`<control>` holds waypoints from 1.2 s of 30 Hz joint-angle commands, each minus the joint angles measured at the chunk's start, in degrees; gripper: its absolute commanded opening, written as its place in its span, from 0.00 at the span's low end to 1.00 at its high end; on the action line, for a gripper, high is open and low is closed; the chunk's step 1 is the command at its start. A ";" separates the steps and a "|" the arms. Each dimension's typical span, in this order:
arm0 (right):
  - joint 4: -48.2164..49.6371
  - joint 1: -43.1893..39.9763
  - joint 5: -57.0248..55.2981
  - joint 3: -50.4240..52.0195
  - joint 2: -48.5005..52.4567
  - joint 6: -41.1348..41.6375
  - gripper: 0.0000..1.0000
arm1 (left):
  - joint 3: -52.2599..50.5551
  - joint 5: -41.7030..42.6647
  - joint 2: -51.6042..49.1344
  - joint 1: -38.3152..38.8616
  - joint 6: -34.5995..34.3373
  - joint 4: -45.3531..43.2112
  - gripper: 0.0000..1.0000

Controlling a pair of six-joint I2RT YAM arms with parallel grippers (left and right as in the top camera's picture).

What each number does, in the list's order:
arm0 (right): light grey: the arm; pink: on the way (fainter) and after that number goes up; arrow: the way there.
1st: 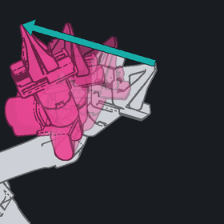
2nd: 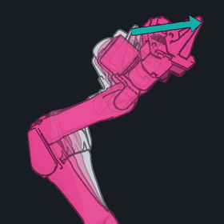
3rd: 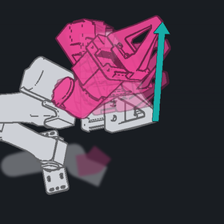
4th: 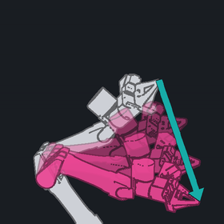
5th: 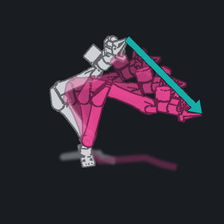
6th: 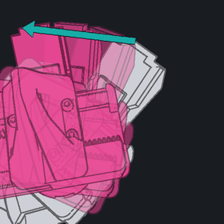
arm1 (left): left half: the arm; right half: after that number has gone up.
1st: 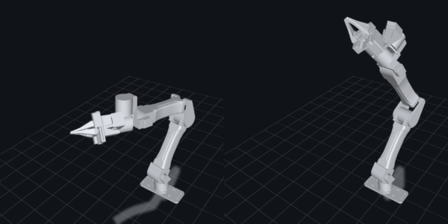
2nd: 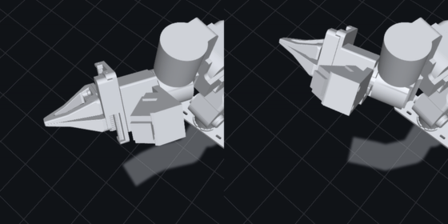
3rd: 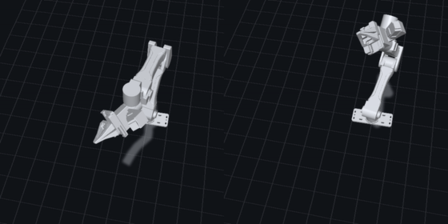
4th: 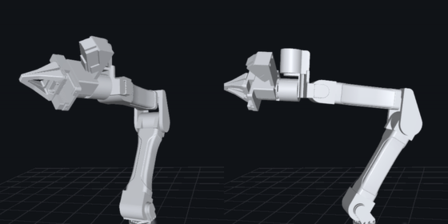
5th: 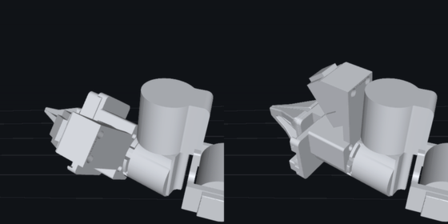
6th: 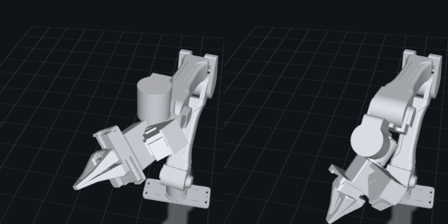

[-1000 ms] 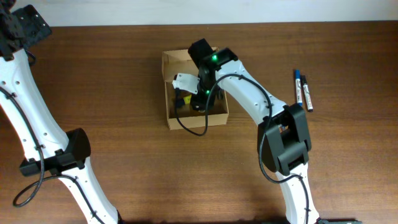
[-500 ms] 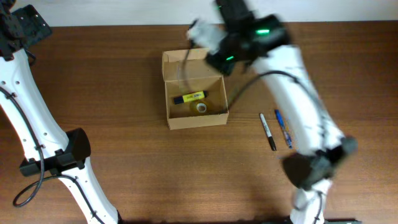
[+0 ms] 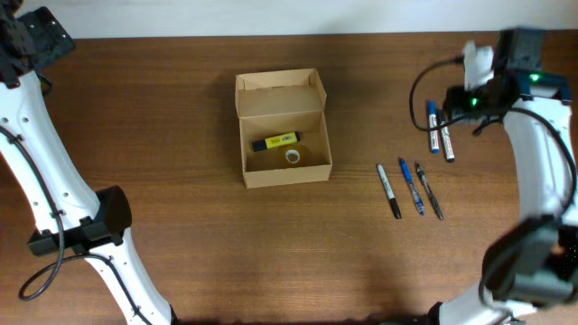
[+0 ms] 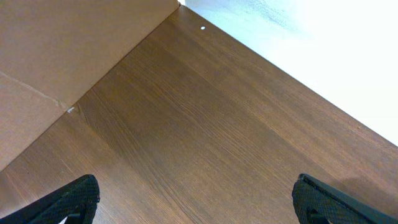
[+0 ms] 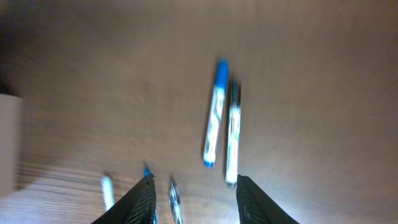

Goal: Pack container
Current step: 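Move the right gripper over the blue whiteboard marker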

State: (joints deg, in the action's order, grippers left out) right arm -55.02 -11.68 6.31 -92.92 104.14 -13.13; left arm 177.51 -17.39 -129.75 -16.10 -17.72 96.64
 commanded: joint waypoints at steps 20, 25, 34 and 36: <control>5.86 -1.46 3.34 1.42 17.97 7.02 0.39 | -0.17 -0.39 0.46 -0.20 0.68 0.02 1.00; 5.68 -1.44 2.47 1.42 18.08 10.14 0.38 | -0.17 -0.39 0.46 -0.20 0.68 0.02 1.00; 5.07 -1.40 -0.24 1.42 18.08 10.62 0.39 | -0.17 -0.39 0.46 -0.20 0.68 0.02 1.00; 5.35 -1.40 -1.22 1.42 18.08 10.60 0.39 | -0.17 -0.39 0.46 -0.20 0.68 0.02 1.00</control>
State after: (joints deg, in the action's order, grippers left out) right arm -49.84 -13.41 7.31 -91.37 121.82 -3.18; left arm 177.51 -17.41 -129.75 -16.10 -17.69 96.64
